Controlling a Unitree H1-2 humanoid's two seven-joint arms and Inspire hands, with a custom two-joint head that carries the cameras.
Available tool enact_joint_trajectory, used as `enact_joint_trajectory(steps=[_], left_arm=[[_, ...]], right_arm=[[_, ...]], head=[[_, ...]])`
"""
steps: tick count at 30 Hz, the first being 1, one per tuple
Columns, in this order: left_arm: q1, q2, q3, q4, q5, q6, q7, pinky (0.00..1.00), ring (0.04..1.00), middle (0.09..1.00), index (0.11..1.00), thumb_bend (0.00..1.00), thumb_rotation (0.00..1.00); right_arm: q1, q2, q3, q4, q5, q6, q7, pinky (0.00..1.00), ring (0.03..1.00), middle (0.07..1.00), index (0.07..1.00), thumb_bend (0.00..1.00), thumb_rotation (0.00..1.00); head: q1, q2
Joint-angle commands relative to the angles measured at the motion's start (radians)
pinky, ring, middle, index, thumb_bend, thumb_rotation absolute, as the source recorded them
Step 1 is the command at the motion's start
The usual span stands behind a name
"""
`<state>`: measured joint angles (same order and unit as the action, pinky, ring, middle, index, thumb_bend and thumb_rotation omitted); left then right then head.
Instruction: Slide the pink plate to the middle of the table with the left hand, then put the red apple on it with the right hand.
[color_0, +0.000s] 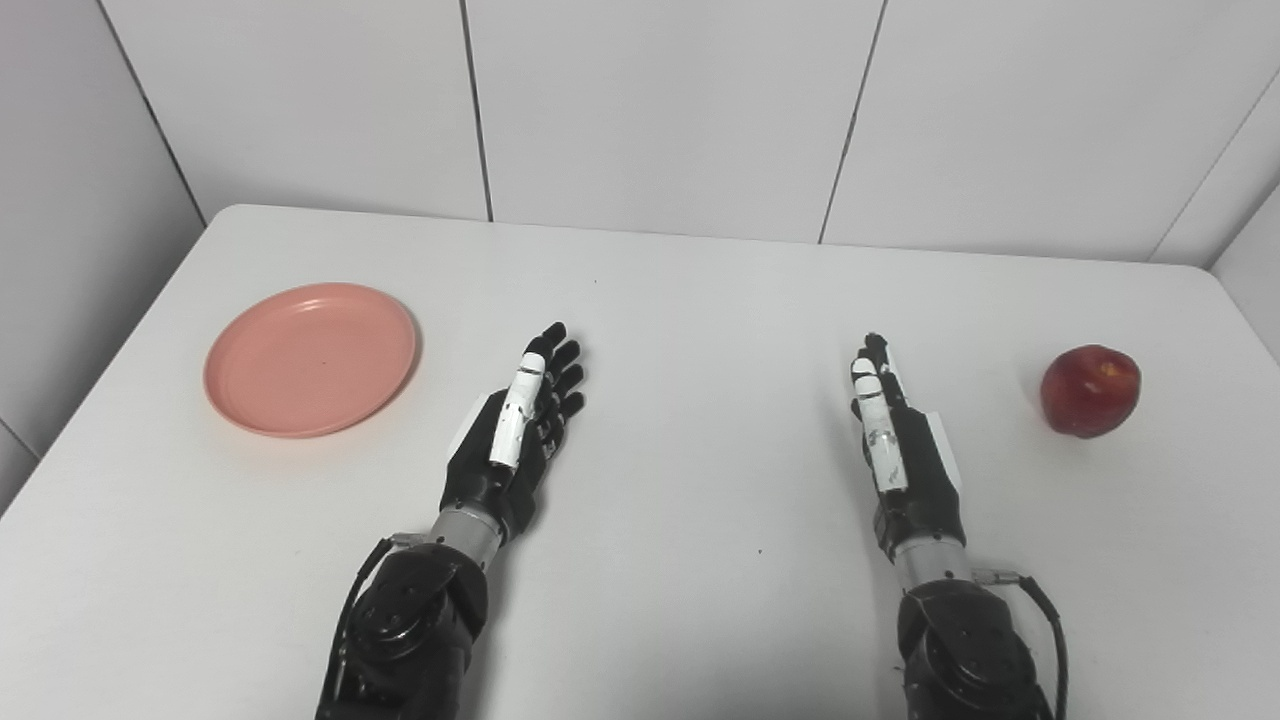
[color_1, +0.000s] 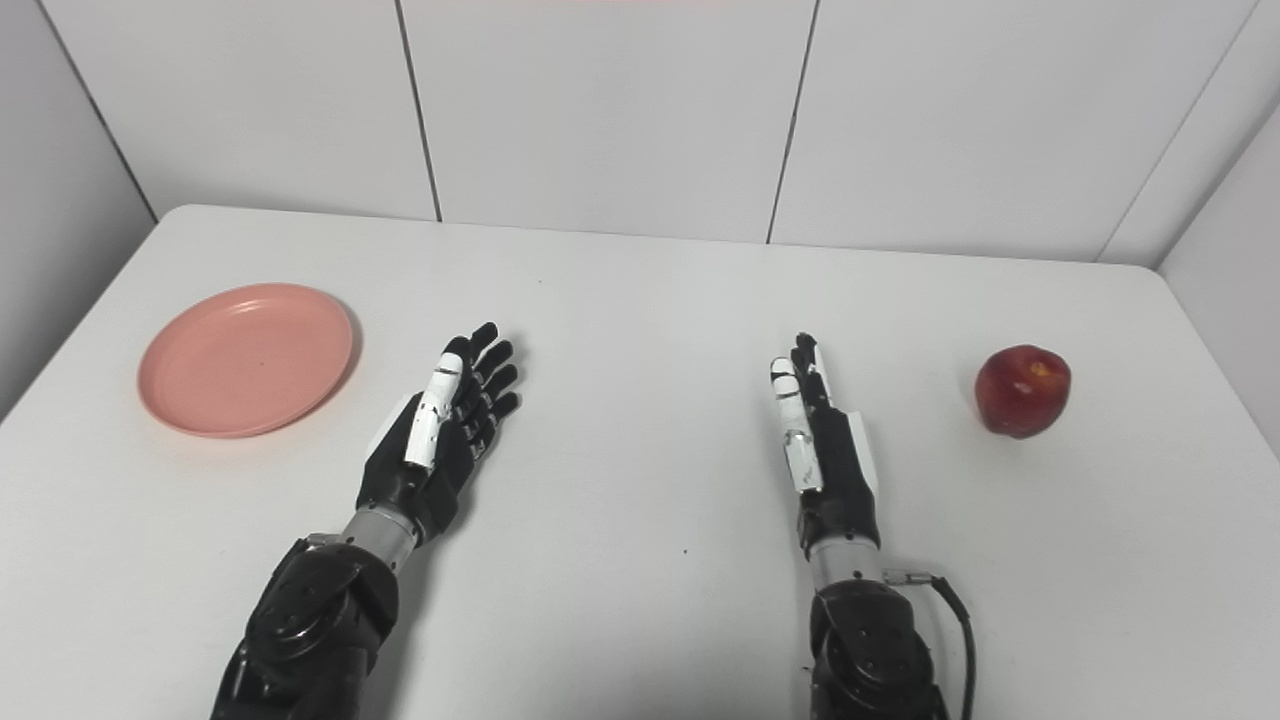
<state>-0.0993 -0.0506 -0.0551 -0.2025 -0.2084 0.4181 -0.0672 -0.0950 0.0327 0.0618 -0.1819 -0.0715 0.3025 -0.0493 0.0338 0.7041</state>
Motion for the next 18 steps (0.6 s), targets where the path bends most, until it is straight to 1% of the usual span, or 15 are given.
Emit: enact_joint_trajectory(steps=[1, 5, 12, 18], left_arm=[[-0.024, -0.005, -0.006, -0.029, 0.004, -0.014, -0.006, 1.0, 0.999, 1.0, 0.994, 0.39, 1.0], [-0.021, -0.004, -0.008, -0.024, 0.005, -0.021, -0.009, 1.0, 1.0, 1.0, 0.994, 0.39, 1.0], [-0.019, -0.004, -0.015, -0.021, 0.008, -0.027, -0.008, 1.0, 0.999, 1.0, 0.994, 0.39, 1.0], [-0.018, -0.003, -0.013, -0.019, 0.002, -0.031, -0.01, 1.0, 1.0, 1.0, 0.994, 0.39, 1.0]], right_arm=[[-0.02, 0.005, 0.0, -0.035, -0.001, -0.035, 0.003, 1.0, 0.994, 1.0, 1.0, 0.17, 1.0], [-0.019, 0.003, -0.002, -0.026, 0.003, -0.048, 0.005, 1.0, 0.993, 1.0, 1.0, 0.17, 1.0], [-0.021, 0.002, -0.006, -0.019, 0.002, -0.04, 0.002, 1.0, 0.992, 0.999, 0.998, 0.16, 1.0], [-0.024, 0.0, -0.006, -0.005, 0.001, -0.049, 0.002, 1.0, 0.991, 1.0, 0.999, 0.17, 1.0]], head=[[0.0, 0.002], [0.0, -0.001], [0.0, -0.004], [-0.003, -0.003]])
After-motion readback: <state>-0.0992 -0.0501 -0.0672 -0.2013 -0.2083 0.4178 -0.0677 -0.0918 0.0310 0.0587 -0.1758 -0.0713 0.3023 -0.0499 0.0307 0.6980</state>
